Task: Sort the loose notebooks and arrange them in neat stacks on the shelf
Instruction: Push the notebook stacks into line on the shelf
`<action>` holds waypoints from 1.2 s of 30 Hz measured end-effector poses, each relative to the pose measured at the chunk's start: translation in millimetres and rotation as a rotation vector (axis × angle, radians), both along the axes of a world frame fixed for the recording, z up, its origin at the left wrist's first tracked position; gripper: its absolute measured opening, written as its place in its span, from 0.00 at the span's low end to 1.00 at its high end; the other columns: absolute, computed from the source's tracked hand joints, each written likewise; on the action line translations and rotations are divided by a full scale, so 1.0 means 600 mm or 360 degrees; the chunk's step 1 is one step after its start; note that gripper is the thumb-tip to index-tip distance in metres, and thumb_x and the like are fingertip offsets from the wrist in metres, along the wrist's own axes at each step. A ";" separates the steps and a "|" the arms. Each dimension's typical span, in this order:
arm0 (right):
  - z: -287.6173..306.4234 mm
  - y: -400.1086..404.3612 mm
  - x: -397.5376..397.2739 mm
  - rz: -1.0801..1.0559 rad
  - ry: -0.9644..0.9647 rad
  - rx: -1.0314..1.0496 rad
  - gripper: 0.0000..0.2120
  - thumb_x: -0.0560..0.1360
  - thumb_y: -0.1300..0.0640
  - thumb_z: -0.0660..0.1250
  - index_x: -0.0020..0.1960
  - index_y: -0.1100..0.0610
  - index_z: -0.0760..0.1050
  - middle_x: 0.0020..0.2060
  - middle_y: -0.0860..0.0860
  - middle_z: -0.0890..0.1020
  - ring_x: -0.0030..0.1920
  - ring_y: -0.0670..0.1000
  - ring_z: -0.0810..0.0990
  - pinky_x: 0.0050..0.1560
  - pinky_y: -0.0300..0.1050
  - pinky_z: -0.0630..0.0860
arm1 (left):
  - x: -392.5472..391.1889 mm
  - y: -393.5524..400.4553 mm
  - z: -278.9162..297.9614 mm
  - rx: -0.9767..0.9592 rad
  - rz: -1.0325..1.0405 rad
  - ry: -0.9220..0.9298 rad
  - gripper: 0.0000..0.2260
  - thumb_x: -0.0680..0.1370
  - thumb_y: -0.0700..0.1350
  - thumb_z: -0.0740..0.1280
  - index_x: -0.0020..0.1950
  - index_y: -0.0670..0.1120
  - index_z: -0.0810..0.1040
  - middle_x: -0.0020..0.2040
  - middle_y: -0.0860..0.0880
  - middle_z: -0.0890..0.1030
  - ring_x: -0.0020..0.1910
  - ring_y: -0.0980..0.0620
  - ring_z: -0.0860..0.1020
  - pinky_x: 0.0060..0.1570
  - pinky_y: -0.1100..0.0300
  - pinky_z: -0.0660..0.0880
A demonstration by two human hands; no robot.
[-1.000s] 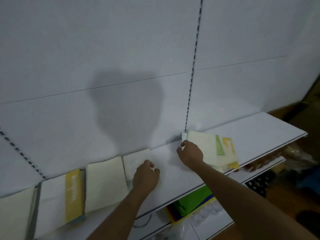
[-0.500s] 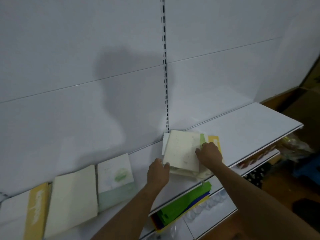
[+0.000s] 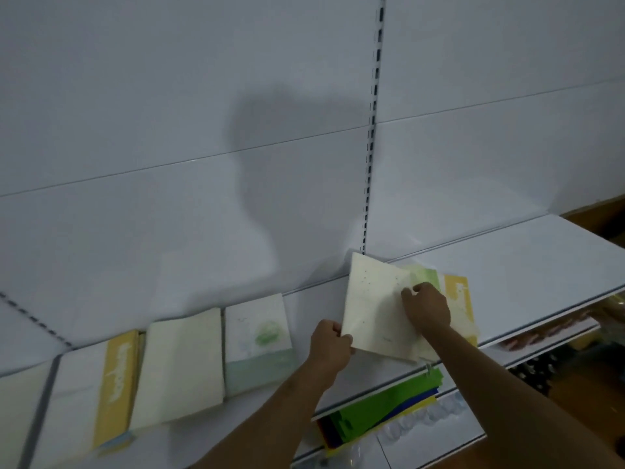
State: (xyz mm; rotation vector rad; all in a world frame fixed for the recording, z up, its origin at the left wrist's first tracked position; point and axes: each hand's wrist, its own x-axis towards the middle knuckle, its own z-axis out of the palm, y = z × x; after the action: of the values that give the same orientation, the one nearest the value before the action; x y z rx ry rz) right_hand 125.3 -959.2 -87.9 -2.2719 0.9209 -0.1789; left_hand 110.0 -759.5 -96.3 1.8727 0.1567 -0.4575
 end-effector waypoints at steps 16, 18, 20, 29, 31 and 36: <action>0.058 0.417 0.085 0.0476 -0.0383 0.0554 0.14 0.72 0.57 0.67 0.55 0.57 0.68 0.46 0.54 0.76 0.44 0.55 0.77 0.43 0.47 0.74 | -0.020 0.422 0.062 -0.0127 0.0596 -0.0184 0.04 0.77 0.35 0.64 0.48 0.41 0.69 0.53 0.39 0.75 0.47 0.47 0.77 0.42 0.58 0.81; 0.062 0.494 0.085 0.0584 -0.0420 0.0564 0.14 0.73 0.57 0.67 0.55 0.57 0.67 0.46 0.54 0.76 0.43 0.56 0.77 0.43 0.49 0.77 | -0.033 0.491 0.070 -0.0116 0.0650 -0.0212 0.06 0.77 0.35 0.63 0.46 0.44 0.68 0.51 0.42 0.75 0.45 0.48 0.77 0.36 0.63 0.78; 0.065 0.573 0.080 0.0687 -0.0419 0.0578 0.16 0.73 0.58 0.67 0.57 0.58 0.66 0.45 0.53 0.76 0.44 0.56 0.77 0.47 0.54 0.79 | -0.051 0.560 0.073 -0.0057 0.0717 -0.0222 0.06 0.77 0.36 0.64 0.47 0.44 0.68 0.50 0.44 0.75 0.44 0.49 0.77 0.33 0.65 0.76; 0.064 0.891 0.057 0.1196 -0.0469 0.0646 0.16 0.72 0.61 0.68 0.58 0.57 0.70 0.43 0.52 0.79 0.42 0.52 0.78 0.44 0.42 0.73 | -0.135 0.826 0.055 0.0077 0.1188 -0.0271 0.05 0.78 0.38 0.63 0.48 0.45 0.68 0.49 0.42 0.77 0.43 0.47 0.78 0.37 0.58 0.75; 0.062 0.951 0.055 0.1273 -0.0429 0.0691 0.15 0.72 0.61 0.68 0.58 0.58 0.72 0.46 0.52 0.80 0.44 0.52 0.78 0.45 0.42 0.74 | -0.150 0.875 0.047 0.0048 0.1282 -0.0277 0.05 0.78 0.37 0.64 0.49 0.44 0.68 0.49 0.43 0.77 0.41 0.48 0.78 0.39 0.57 0.78; 0.036 1.063 0.050 0.1450 -0.0119 0.0812 0.16 0.72 0.60 0.67 0.60 0.58 0.74 0.48 0.53 0.81 0.45 0.53 0.79 0.46 0.47 0.75 | -0.174 0.972 0.022 0.0170 0.1444 -0.0280 0.06 0.78 0.36 0.64 0.52 0.42 0.70 0.49 0.43 0.77 0.39 0.49 0.79 0.43 0.54 0.80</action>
State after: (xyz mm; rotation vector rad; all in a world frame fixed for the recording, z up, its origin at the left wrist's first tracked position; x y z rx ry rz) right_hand 155.1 -321.6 -66.6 -1.9542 -0.1619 0.3347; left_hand 5.3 -176.4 -83.0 1.7204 0.8737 0.3431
